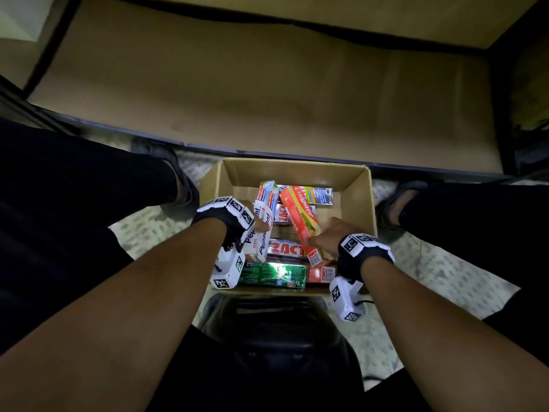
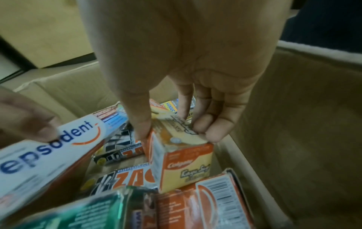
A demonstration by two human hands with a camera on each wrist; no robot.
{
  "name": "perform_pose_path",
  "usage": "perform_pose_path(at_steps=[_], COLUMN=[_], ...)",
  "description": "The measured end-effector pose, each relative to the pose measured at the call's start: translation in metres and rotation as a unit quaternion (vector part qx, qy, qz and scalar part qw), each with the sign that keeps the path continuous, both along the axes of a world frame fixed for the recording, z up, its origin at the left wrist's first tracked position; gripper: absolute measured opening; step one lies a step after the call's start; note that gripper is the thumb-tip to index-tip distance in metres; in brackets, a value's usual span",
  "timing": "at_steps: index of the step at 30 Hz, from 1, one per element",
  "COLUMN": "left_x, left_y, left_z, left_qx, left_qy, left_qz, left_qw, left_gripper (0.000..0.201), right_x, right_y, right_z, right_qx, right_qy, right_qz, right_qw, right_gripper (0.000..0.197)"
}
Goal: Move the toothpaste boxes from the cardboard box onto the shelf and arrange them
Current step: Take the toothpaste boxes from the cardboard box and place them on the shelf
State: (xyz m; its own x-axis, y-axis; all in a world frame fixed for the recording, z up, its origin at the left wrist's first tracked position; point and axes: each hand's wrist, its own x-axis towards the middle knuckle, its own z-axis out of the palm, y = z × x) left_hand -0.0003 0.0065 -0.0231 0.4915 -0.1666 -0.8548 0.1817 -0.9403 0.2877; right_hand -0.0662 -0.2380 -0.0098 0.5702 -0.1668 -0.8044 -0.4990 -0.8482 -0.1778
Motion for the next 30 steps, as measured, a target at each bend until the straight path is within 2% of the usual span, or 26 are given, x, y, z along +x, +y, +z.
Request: perform_pose_path(at_steps=[1, 4, 5, 8, 13, 17, 19, 21, 25, 30], left_x=[-0.001, 0.003, 0.001, -0.003, 0.000, 0.002, 0.001, 0.000, -0.002, -0.006], left_y=[0.000, 0.003, -0.002, -0.013, -0.014, -0.012, -0.010, -0.009, -0.009, -0.003], left_z=[-0.001, -0.034, -0.025, -0.015, -0.020, -0.024, -0.030, -0.033, -0.031, -0.026], left_qx=[-0.008, 0.014, 0.027, 0.035, -0.042, -0.077, -0.090, -0.095, -0.100, -0.110], left_qy=[0.003, 0.014, 0.012, -0.023, 0.033, 0.086, 0.118, 0.116, 0.061, 0.053], left_qz=[-0.009, 0.007, 0.003, 0.072, 0.228, 0.307, 0.339, 0.344, 0.322, 0.306], left_qw=[1.000, 1.000, 1.000, 0.997, 0.972, 0.945, 0.929, 0.927, 0.939, 0.944], left_gripper=[0.044, 0.066, 0.066, 0.072, 0.058, 0.047, 0.053, 0.061, 0.053, 0.055], right_x=[0.001, -0.002, -0.003, -0.003, 0.004, 0.009, 0.010, 0.011, 0.012, 0.015], right_y=[0.000, 0.005, 0.007, 0.014, 0.020, 0.023, 0.024, 0.024, 0.024, 0.021], right_z=[-0.002, -0.006, -0.012, -0.020, -0.028, -0.031, -0.032, -0.032, -0.033, -0.025], right_qx=[-0.001, 0.010, 0.013, 0.026, 0.050, 0.068, 0.071, 0.075, 0.079, 0.101], right_qy=[0.002, -0.019, -0.034, -0.078, -0.111, -0.133, -0.139, -0.140, -0.139, -0.123], right_qz=[0.006, 0.022, 0.024, 0.014, -0.002, -0.017, -0.022, -0.027, -0.043, -0.077], right_qw=[1.000, 1.000, 0.999, 0.996, 0.993, 0.989, 0.988, 0.987, 0.986, 0.984], right_gripper=[0.074, 0.076, 0.079, 0.084, 0.080, 0.079, 0.079, 0.080, 0.080, 0.063])
